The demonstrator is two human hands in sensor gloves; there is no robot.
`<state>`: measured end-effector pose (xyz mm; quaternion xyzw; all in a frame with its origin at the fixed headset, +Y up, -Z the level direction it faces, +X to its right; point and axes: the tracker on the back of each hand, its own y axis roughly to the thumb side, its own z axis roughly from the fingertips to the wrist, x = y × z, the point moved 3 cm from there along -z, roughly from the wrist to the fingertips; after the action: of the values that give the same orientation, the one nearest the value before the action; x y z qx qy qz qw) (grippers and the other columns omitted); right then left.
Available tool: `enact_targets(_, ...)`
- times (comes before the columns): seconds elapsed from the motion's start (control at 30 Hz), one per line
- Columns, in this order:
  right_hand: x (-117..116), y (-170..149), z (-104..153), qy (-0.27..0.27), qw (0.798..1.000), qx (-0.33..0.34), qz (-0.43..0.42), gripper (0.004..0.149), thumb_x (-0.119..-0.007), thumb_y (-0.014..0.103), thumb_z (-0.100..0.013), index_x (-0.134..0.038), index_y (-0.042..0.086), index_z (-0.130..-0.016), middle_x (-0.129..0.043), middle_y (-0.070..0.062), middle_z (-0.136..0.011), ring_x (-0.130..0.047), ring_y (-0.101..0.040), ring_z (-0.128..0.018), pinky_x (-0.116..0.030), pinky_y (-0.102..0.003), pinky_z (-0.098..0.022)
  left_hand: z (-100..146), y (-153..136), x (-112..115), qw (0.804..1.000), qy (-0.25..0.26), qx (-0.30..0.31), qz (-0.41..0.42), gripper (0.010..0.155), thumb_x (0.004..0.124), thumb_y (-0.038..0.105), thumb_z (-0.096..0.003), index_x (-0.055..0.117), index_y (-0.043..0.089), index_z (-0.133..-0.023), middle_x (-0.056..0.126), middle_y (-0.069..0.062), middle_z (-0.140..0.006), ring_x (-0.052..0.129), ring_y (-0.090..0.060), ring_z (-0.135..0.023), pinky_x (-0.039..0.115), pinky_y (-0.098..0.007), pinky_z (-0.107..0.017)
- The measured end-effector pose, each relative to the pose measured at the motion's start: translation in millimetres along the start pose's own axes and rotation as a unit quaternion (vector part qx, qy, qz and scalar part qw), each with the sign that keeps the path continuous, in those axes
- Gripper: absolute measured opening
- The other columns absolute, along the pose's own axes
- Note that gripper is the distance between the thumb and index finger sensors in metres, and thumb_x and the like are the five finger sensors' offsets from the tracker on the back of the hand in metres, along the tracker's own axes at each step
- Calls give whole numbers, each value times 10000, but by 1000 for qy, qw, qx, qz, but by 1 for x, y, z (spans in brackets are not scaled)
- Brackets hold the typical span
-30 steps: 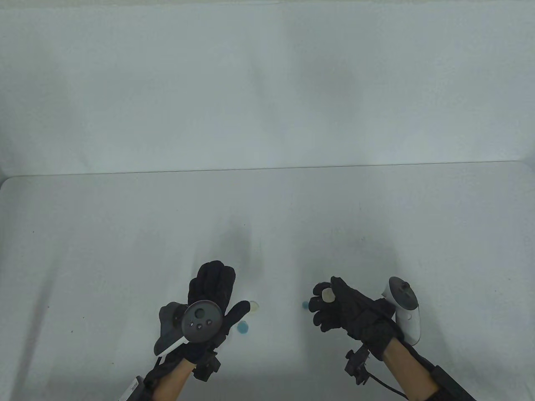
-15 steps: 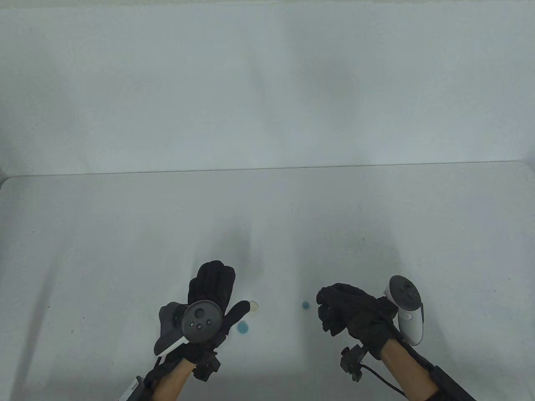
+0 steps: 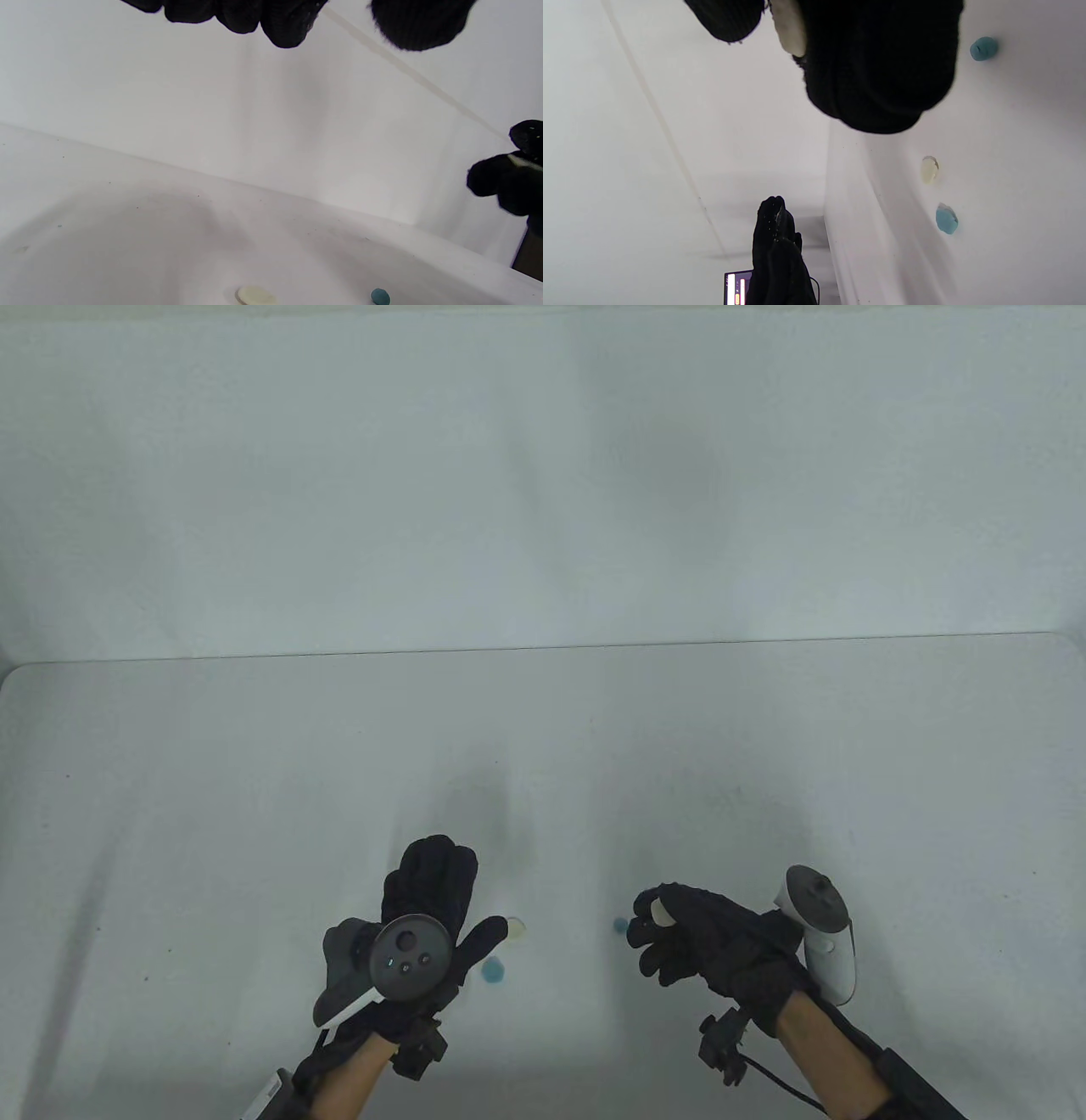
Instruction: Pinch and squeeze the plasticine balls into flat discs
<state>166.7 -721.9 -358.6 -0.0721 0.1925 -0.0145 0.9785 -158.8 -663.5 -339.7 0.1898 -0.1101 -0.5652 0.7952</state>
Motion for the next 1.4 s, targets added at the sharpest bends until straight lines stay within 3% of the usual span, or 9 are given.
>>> enact_targets(0.33,6,6,5,-49,999,9,12,456,-672,317,-611,-790,-30,-882,-1009,-137,-654,-1081,-212,-442,-975,-229,-272,1,1,-3,1000,6,5,4,813,643,516,-540,429,15,-1143,331,-305,-1163,355,-578,-1064,399,-657,-727)
enact_targets(0.4,7,3,5,-47,999,7,-2,493,-633,360,-629,-755,-19,-919,-979,-165,-722,-1058,-256,-501,-962,-258,-318,1,1,-4,1000,9,6,4,813,644,515,-540,429,14,-1143,330,-306,-1163,357,-578,-1063,398,-658,-726)
enact_targets(0.53,6,-3,4,-15,999,7,-34,797,-531,593,-607,-582,-67,-1050,-823,-270,-925,-949,-395,-700,-903,-373,-449,1,1,-5,1000,12,6,6,815,644,515,-539,430,12,-1143,331,-306,-1163,356,-578,-1064,399,-657,-726)
enact_targets(0.7,4,-1,3,-5,999,13,-31,838,-547,636,-587,-576,-58,-1055,-817,-264,-933,-943,-394,-710,-897,-382,-463,2,1,-5,1000,11,4,6,814,644,516,-539,430,14,-1143,331,-306,-1162,357,-577,-1064,399,-658,-726)
enact_targets(0.8,4,1,3,-12,1000,10,-24,747,-582,566,-608,-617,-47,-1034,-844,-257,-901,-956,-386,-681,-901,-375,-455,1,1,-5,1000,11,5,6,813,644,515,-540,430,14,-1143,331,-307,-1162,358,-576,-1064,399,-658,-726)
enact_targets(0.93,5,4,3,-24,1000,5,6,489,-611,297,-638,-661,-26,-1002,-883,-230,-862,-983,-368,-649,-911,-381,-456,2,2,-5,1000,12,7,6,812,644,514,-541,430,14,-1144,331,-307,-1162,357,-579,-1062,399,-659,-726)
enact_targets(1.17,6,6,3,-32,998,-1,47,445,-662,301,-609,-746,76,-984,-901,-230,-861,-989,-378,-647,-908,-412,-444,2,1,-6,1000,15,9,9,812,644,514,-540,431,13,-1143,332,-307,-1162,356,-579,-1063,399,-661,-724)
enact_targets(1.3,3,10,5,-35,997,-9,71,454,-678,329,-607,-762,102,-991,-740,-271,-994,-901,-425,-753,-888,-458,-466,2,2,-6,1000,15,10,10,812,644,515,-540,431,15,-1143,332,-306,-1162,357,-578,-1064,399,-662,-724)
enact_targets(1.4,1,15,5,-37,994,-9,102,461,-686,314,-606,-753,80,-997,-751,-247,-933,-904,-395,-705,-904,-431,-438,2,2,-7,1000,17,11,11,813,644,514,-540,430,13,-1144,331,-308,-1162,357,-578,-1063,398,-663,-724)
